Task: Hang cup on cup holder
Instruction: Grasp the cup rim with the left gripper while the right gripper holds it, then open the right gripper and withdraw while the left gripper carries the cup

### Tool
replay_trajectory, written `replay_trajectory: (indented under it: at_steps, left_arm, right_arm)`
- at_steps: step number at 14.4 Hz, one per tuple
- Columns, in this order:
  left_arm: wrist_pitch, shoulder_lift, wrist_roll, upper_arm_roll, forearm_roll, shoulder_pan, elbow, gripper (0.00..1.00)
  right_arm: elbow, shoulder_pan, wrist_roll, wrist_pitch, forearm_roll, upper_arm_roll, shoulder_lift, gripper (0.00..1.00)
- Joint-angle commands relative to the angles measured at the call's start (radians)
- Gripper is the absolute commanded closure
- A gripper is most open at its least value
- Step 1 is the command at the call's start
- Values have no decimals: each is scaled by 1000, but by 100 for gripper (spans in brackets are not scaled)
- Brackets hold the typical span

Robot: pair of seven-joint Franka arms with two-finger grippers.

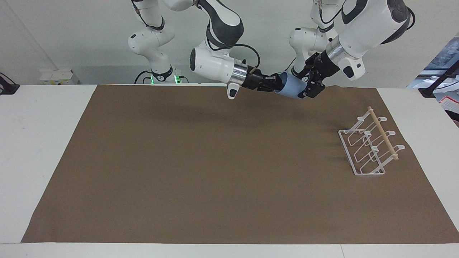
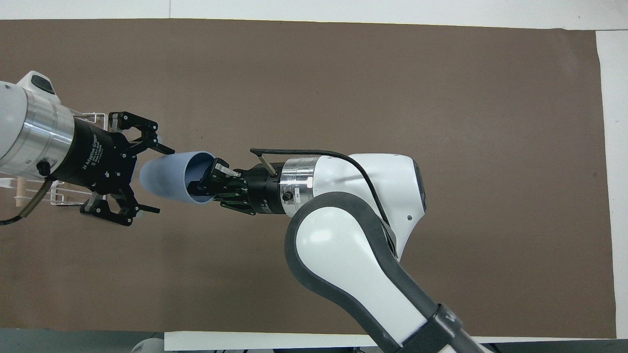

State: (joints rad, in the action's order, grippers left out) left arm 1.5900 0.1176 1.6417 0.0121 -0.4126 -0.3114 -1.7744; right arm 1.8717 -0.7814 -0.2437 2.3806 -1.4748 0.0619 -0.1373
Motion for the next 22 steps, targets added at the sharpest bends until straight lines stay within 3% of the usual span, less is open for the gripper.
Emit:
replay_trajectory:
  at_steps: [1, 6, 7, 8, 9, 12, 15, 20, 22]
  left_arm:
    - [36, 47, 4, -4, -8, -31, -65, 100]
    - [50, 43, 4, -4, 3, -32, -63, 100]
    - [50, 43, 1, -6, 8, -31, -63, 100]
    - [50, 42, -11, -6, 23, -20, -62, 100]
    - [48, 40, -22, -7, 47, -12, -59, 100]
    - [51, 31, -25, -17, 180, 17, -48, 100]
    - [116, 30, -20, -18, 378, 32, -52, 100]
    - [119, -71, -29, -14, 854, 31, -54, 100]
    - [78, -171, -33, -14, 1120, -14, -51, 100]
  right_arm:
    - [-20, -4, -9, 19, -19, 4, -8, 100]
    - [-20, -4, -9, 19, -19, 4, -8, 100]
    - [-20, -4, -9, 17, -19, 4, -8, 95]
    - [-20, -4, -9, 17, -19, 4, -8, 70]
    - [-20, -4, -6, 19, -18, 4, -7, 1]
    - [-13, 37, 1, -4, 8, 9, 7, 1]
    - [-8, 155, -2, -111, 186, 9, 71, 1]
    - [3, 365, 0, -300, 747, 10, 166, 1]
    - [-20, 416, 6, -384, 1012, 12, 186, 1]
